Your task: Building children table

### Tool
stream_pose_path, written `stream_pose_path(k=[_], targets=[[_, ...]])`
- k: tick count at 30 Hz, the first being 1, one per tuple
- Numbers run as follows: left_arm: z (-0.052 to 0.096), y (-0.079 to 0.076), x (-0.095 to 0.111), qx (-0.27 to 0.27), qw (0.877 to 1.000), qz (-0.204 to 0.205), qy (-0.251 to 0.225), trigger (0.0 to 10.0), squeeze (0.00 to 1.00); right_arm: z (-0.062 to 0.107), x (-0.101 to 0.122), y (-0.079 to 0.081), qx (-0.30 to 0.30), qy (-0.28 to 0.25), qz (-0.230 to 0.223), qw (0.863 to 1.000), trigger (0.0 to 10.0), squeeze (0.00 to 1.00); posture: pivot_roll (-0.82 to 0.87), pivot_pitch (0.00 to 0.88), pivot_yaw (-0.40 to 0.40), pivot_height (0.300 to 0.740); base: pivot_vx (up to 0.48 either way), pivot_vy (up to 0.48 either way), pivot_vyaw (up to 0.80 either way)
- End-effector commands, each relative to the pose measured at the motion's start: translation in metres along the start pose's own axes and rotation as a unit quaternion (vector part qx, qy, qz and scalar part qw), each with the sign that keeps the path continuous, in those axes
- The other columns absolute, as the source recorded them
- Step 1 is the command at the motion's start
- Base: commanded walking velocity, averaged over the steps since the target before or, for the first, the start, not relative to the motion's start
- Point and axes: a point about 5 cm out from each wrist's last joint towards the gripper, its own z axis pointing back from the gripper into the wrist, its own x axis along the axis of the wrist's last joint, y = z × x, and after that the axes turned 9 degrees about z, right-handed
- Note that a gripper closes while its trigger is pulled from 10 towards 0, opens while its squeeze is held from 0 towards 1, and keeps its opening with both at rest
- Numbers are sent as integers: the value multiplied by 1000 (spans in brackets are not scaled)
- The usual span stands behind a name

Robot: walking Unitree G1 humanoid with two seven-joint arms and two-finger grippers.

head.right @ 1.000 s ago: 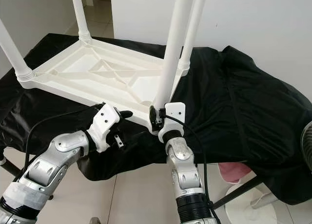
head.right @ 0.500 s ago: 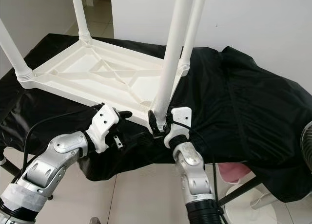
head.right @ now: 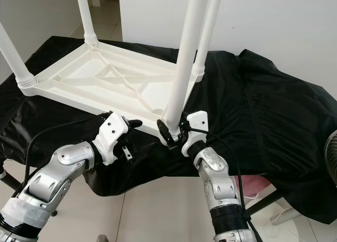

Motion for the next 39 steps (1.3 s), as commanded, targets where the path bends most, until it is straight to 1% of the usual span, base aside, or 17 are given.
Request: stream_pose_path(k=[1, 4, 9, 10, 11, 12, 24, 25, 26, 29, 32, 33, 35, 36, 37, 38, 39], targets=[[-2, -1, 1, -19, 1000, -9, 4, 10000, 0, -4, 1, -3, 33, -3, 6, 999, 10000, 0, 14, 26, -55, 740, 0, 0, 0], [-3, -1, 1, -20, 1000, -16, 8, 10000, 0, -15, 1, -6, 81, 6, 24, 996, 10000, 0, 19, 29, -58, 740, 0, 0, 0], [-3, 0, 2, -16, 1000, -17, 6, 10000, 0, -20, -1, -7, 93, 8, 31, 995, 10000, 0, 28, 28, -64, 740, 0, 0, 0], [-2, 1, 2, -12, 1000, -18, 6, 10000, 0, -22, -2, -9, 95, 12, 37, 995, 3529, 0, 31, 28, -65, 740, 0, 0, 0], [-2, 2, 2, -10, 1000, -18, 6, 10000, 0, -24, -2, -10, 96, 14, 41, 994, 3529, 0, 31, 28, -65, 740, 0, 0, 0], [-1, 2, 2, -9, 1000, -19, 6, 10000, 0, -25, -3, -12, 98, 16, 40, 994, 0, 0, 37, 27, -69, 740, 0, 0, 0], [0, 2, 1, -5, 1000, -21, 8, 10000, 0, -22, -9, -17, 113, 19, 28, 993, 0, 0, 45, 28, -71, 740, 0, 0, 0], [0, 3, 1, -5, 1000, -21, 8, 10000, 0, -22, -9, -17, 110, 19, 26, 993, 6392, 0, 45, 28, -71, 740, 0, 0, 0], [0, 3, 1, -5, 1000, -20, 8, 10000, 0, -22, -9, -17, 108, 16, 22, 994, 10000, 0, 45, 28, -71, 740, 0, 0, 0], [0, 2, 0, -5, 1000, -19, 9, 10000, 0, -23, -8, -14, 91, 7, -1, 996, 10000, 0, 40, 34, -78, 740, 0, 0, 0], [0, 1, 0, -5, 1000, -19, 9, 10000, 0, -23, -7, -14, 86, 6, -5, 996, 10000, 0, 40, 34, -78, 740, 0, 0, 0], [0, 2, 0, -2, 1000, -16, 8, 10000, 0, -24, -7, -8, 59, 9, 3, 998, 10000, 0, 35, 36, -85, 740, 0, 0, 0], [0, 2, -1, 0, 1000, -15, 8, 10000, 0, -24, -8, -8, 13, 14, 13, 1000, 10000, 0, 35, 36, -88, 740, 0, 0, 0], [0, 2, -1, 0, 1000, -15, 8, 10000, 0, -24, -8, -8, 13, 14, 13, 1000, 10000, 0, 35, 36, -88, 740, 0, 0, 0], [0, 2, -1, 0, 1000, -15, 8, 10000, 0, -24, -8, -9, -7, 16, 15, 1000, 10000, 0, 35, 36, -88, 740, 0, 0, 0], [-1, 1, -1, 0, 1000, -15, 8, 10000, 0, -23, -10, -9, -30, 24, 0, 999, 10000, 0, 36, 37, -96, 740, 0, 0, 0], [-1, 1, -1, 0, 1000, -15, 8, 10000, 0, -23, -10, -9, -30, 24, 0, 999, 10000, 0, 36, 37, -96, 740, 0, 0, 0]])
